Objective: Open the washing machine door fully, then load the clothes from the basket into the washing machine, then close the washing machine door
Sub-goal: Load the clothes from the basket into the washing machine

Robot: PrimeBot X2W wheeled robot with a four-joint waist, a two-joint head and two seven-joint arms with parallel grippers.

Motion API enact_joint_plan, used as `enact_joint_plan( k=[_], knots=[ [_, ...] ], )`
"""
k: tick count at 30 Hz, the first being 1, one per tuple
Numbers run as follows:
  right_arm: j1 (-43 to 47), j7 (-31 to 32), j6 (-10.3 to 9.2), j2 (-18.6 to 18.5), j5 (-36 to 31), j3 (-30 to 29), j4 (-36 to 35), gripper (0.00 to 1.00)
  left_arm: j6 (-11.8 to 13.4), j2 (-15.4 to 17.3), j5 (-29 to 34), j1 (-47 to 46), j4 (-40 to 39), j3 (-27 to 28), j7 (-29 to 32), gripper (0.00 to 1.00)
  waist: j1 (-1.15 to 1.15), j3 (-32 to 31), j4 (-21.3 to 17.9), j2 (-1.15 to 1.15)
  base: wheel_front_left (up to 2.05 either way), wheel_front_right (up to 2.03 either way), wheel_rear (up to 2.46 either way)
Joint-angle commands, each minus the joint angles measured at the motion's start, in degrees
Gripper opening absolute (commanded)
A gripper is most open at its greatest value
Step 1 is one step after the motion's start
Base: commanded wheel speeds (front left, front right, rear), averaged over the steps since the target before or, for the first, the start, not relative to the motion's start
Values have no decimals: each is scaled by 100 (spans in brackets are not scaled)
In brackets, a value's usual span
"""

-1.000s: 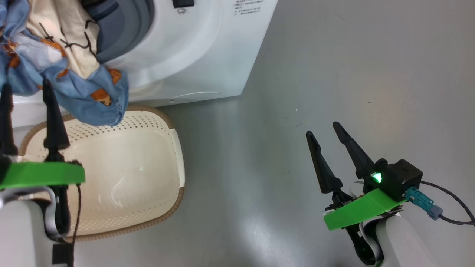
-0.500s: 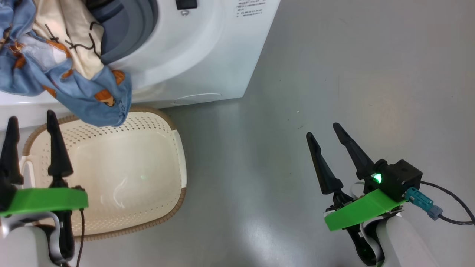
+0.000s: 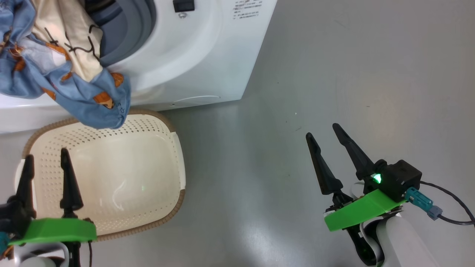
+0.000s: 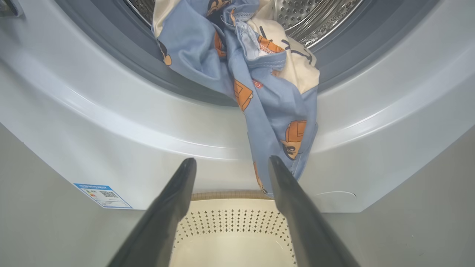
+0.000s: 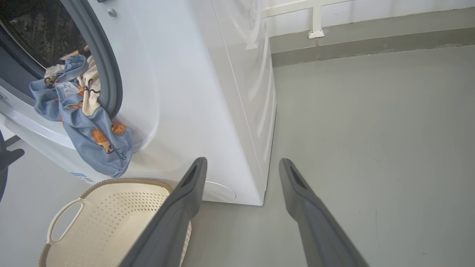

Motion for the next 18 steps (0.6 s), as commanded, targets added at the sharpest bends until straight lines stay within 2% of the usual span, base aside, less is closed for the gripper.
enact_joint_plan(
  k=[1,18],
  knots=[
    [120,-68,35,15,13,121,-117,100,10,94,15,135,-129,173,-30,100,0,-3,1,0,0,0,0],
    [144,-68,35,-6,38,180,-71,100,155,24,-169,621,-220,94,-30,100,0,-97,-5,0,0,0,0]
  ],
)
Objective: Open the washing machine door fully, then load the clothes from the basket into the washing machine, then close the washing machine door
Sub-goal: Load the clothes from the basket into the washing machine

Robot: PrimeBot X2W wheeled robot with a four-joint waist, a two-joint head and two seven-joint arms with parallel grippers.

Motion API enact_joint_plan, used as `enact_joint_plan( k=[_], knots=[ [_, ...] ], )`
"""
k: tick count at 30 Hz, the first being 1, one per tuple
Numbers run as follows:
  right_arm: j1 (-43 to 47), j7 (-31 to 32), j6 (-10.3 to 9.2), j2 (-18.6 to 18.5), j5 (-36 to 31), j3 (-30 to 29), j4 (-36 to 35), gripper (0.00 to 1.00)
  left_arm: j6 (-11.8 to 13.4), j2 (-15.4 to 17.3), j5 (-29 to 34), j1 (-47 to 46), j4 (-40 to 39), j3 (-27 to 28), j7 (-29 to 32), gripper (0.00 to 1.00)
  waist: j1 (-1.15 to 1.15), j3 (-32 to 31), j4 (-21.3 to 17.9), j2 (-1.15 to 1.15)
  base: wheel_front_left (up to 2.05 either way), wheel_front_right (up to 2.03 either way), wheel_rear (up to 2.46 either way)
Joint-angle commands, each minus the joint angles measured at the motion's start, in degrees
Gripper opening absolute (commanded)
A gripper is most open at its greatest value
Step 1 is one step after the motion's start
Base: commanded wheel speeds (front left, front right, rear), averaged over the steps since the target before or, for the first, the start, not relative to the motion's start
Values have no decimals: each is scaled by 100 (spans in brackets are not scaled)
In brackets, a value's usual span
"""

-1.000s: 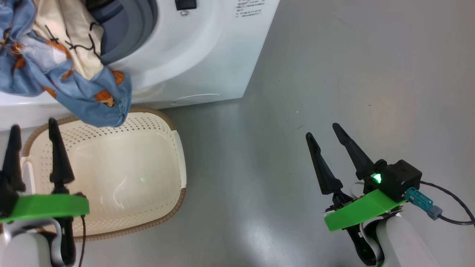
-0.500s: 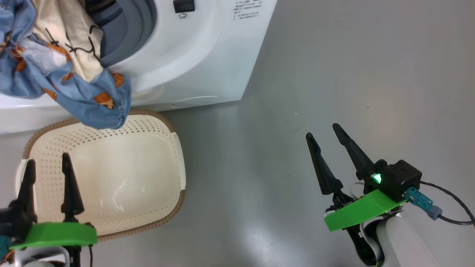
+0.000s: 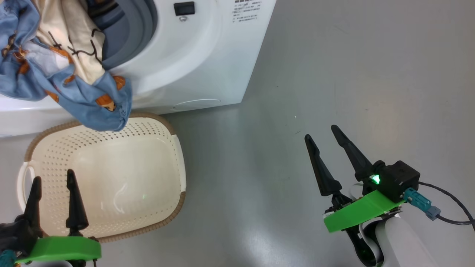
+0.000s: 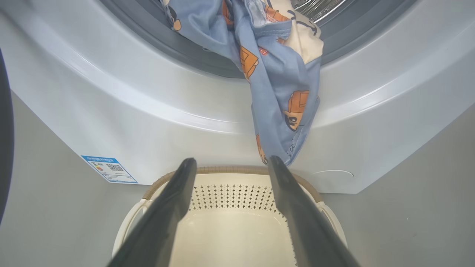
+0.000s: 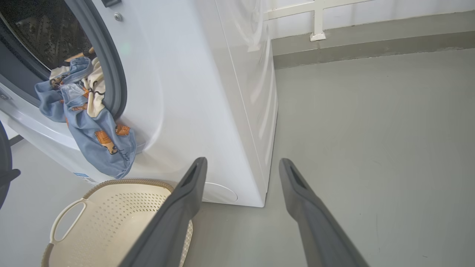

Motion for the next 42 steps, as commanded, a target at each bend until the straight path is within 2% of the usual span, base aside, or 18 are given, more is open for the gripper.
enact_joint_plan(
  k=[1,9,19,32,42],
  knots=[
    [143,-68,35,10,26,138,-106,100,48,65,-10,127,-148,155,-32,100,0,-5,-2,0,0,0,0],
    [156,-68,35,9,34,136,-110,100,58,59,-20,34,-154,39,-32,100,0,-11,4,0,0,0,0],
    [97,-68,35,40,50,166,-85,100,-44,59,-97,-560,46,-65,-32,100,0,54,-55,0,0,0,0],
    [65,-68,35,90,58,183,-65,100,-68,390,-191,-1766,926,8,17,100,0,155,-155,0,0,0,0],
    [42,-68,35,126,64,155,-65,100,10,700,-57,-2400,1458,-124,400,100,0,255,-224,0,0,0,0]
  ],
)
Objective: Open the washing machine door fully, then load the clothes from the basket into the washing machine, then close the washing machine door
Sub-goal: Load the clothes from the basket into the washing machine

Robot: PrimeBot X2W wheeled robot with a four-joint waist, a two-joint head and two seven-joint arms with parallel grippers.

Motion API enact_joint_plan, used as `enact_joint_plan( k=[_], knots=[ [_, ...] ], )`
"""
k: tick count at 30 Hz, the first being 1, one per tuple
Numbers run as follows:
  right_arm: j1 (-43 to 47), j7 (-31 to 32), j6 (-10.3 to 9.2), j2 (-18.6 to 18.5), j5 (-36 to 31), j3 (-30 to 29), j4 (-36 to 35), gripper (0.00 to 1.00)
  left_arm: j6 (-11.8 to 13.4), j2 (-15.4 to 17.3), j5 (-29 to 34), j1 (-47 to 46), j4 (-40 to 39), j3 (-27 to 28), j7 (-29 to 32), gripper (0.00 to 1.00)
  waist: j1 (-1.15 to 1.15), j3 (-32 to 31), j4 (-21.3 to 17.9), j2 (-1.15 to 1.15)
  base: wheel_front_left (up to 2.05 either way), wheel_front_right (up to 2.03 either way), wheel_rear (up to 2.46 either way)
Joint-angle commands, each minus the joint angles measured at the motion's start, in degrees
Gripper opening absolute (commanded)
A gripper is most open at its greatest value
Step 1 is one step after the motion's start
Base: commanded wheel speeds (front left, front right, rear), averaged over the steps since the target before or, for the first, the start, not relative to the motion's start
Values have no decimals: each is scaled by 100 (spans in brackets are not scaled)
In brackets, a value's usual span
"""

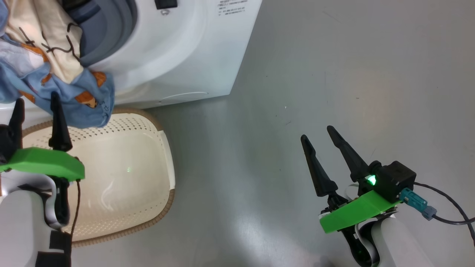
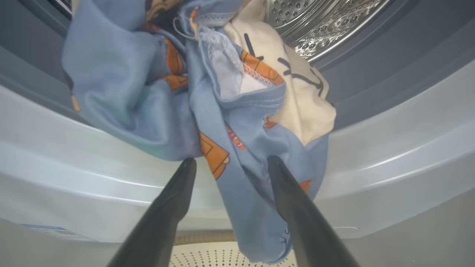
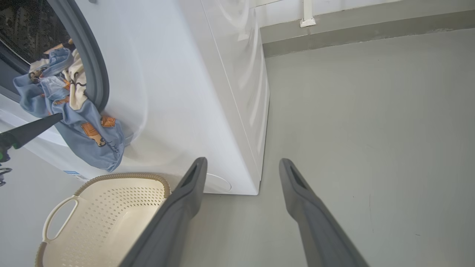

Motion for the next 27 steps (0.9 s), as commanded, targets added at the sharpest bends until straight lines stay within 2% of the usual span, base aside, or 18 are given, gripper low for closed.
enact_joint_plan(
  k=[1,15,16,17,22,27],
  knots=[
    [50,-68,35,33,22,128,-102,100,58,244,38,-62,-50,134,79,100,0,13,-8,0,0,0,0],
    [-21,-68,35,71,40,148,-81,100,-31,393,-238,-691,290,157,272,100,0,177,-46,0,0,0,0],
    [-27,-68,35,73,42,154,-72,100,-33,410,-240,-724,320,151,274,24,0,183,-51,0,0,0,0],
    [-41,-68,35,76,50,167,-53,100,-55,452,-241,-780,404,126,304,0,0,190,-64,0,0,0,0],
    [-69,-68,35,85,68,167,-31,100,-122,558,-223,-964,514,55,202,0,0,194,-71,0,0,0,0],
    [-31,-68,35,92,64,148,-20,100,-88,563,-79,-1017,290,-118,94,0,0,152,-24,0,0,0,0]
  ],
)
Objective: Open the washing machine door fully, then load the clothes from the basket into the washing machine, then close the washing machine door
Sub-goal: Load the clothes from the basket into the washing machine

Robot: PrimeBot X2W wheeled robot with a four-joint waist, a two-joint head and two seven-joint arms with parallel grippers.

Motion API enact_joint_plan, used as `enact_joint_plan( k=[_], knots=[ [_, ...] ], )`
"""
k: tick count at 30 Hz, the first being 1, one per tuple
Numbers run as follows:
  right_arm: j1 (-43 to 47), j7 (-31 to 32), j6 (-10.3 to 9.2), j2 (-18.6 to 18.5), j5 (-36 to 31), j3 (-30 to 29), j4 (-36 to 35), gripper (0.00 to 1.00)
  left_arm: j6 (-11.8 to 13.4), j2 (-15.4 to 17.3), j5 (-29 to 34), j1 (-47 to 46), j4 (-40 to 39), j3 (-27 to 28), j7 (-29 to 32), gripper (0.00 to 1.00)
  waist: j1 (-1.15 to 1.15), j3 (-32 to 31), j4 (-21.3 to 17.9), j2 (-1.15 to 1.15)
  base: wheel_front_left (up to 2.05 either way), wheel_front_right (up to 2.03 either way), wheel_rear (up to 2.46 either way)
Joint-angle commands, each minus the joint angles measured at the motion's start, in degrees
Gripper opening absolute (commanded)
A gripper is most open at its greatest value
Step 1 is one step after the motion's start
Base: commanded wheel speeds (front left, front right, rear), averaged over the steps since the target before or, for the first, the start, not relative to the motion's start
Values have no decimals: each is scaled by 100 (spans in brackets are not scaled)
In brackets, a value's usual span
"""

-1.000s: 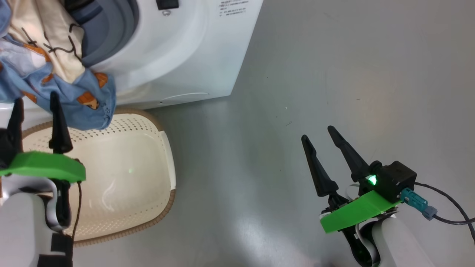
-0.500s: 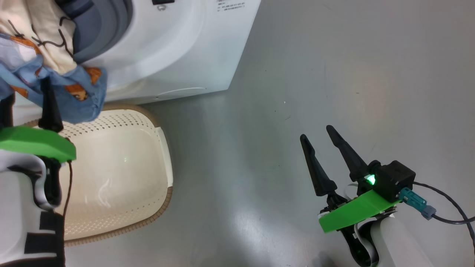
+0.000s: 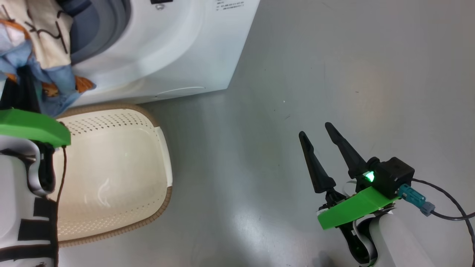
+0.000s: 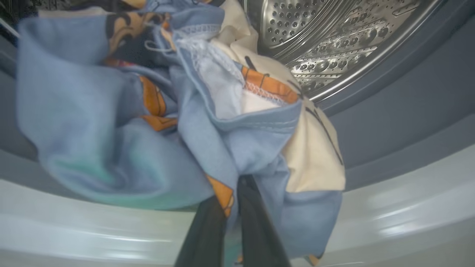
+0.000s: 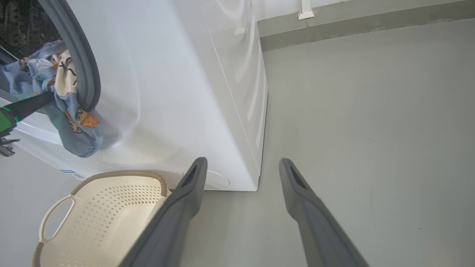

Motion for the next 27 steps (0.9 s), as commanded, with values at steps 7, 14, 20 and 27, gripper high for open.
enact_joint_plan(
  k=[7,14,20,27],
  knots=[
    [96,-68,35,57,40,166,-80,100,57,425,186,-286,-361,10,-23,0,0,-56,35,0,0,0,0],
    [100,-68,35,62,53,190,-87,100,81,686,321,-829,-282,-97,175,0,0,-13,-10,0,0,0,0],
    [111,-68,35,57,48,182,-109,100,42,814,405,-1413,-37,-244,212,0,0,65,-32,0,0,0,0],
    [77,-68,35,45,40,203,-144,100,16,821,390,-1958,441,-349,123,0,0,273,-66,0,0,0,0]
  ],
)
